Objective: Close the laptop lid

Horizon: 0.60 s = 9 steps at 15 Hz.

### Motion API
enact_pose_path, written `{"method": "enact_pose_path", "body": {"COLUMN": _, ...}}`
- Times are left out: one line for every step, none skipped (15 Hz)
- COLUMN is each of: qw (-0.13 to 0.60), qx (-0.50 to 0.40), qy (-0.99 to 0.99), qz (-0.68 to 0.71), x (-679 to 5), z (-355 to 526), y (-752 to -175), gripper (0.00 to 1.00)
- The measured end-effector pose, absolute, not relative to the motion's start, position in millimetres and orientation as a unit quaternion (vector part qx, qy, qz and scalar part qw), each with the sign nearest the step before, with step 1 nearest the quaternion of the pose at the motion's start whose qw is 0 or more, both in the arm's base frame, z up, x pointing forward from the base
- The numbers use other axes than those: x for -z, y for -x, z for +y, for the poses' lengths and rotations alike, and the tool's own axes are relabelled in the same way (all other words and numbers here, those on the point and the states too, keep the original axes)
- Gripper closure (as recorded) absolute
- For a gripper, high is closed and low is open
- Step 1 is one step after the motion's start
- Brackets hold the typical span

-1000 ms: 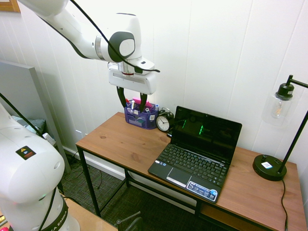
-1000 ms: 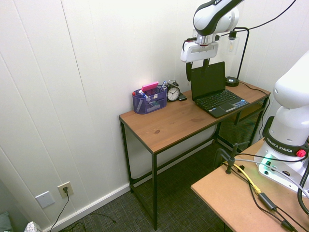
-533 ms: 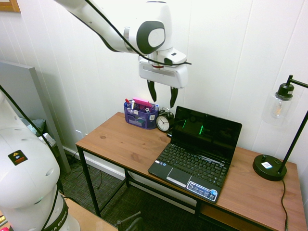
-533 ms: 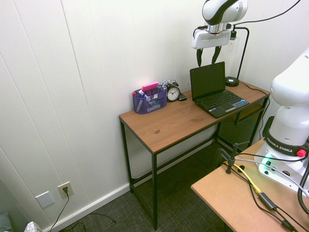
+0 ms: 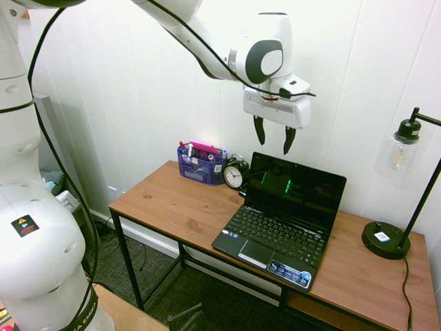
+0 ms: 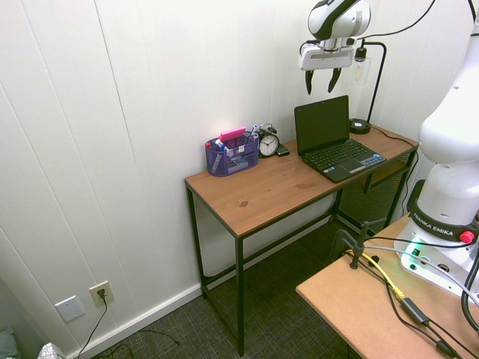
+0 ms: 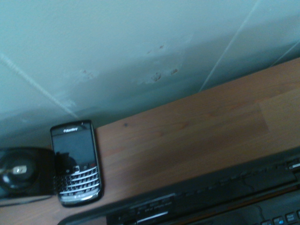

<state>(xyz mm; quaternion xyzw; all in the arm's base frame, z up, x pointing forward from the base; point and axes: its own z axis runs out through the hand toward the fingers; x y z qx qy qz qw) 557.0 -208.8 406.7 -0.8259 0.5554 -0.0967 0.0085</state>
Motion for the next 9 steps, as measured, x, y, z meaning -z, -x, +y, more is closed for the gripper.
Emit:
{"method": "enact_pose_path", "body": {"qw": 0.013, "qx": 0.095, "qy": 0.824, "qz": 0.559, "x": -404, "z": -215, "y": -561, "gripper": 1.00}}
{"method": "enact_pose_path", "body": {"qw": 0.017, "qx": 0.095, "qy": 0.822, "qz": 0.561, "x": -400, "z": -220, "y": -566, "gripper": 1.00}}
{"method": "enact_pose_path", "body": {"qw": 0.021, "qx": 0.095, "qy": 0.820, "qz": 0.564, "x": -397, "z": -225, "y": -570, "gripper": 1.00}}
{"method": "enact_pose_path", "body": {"qw": 0.025, "qx": 0.095, "qy": 0.818, "qz": 0.567, "x": -394, "z": -230, "y": -574, "gripper": 1.00}}
{"method": "enact_pose_path", "body": {"qw": 0.027, "qx": 0.094, "qy": 0.817, "qz": 0.568, "x": -391, "z": -235, "y": -577, "gripper": 1.00}}
{"method": "enact_pose_path", "body": {"qw": 0.030, "qx": 0.092, "qy": 0.815, "qz": 0.571, "x": -387, "z": -239, "y": -580, "gripper": 1.00}}
{"method": "enact_pose_path", "body": {"qw": 0.034, "qx": 0.092, "qy": 0.813, "qz": 0.574, "x": -381, "z": -242, "y": -585, "gripper": 1.00}}
{"method": "enact_pose_path", "body": {"qw": 0.036, "qx": 0.092, "qy": 0.811, "qz": 0.576, "x": -376, "z": -246, "y": -590, "gripper": 1.00}}
{"method": "enact_pose_path", "body": {"qw": 0.036, "qx": 0.090, "qy": 0.810, "qz": 0.578, "x": -370, "z": -248, "y": -595, "gripper": 1.00}}
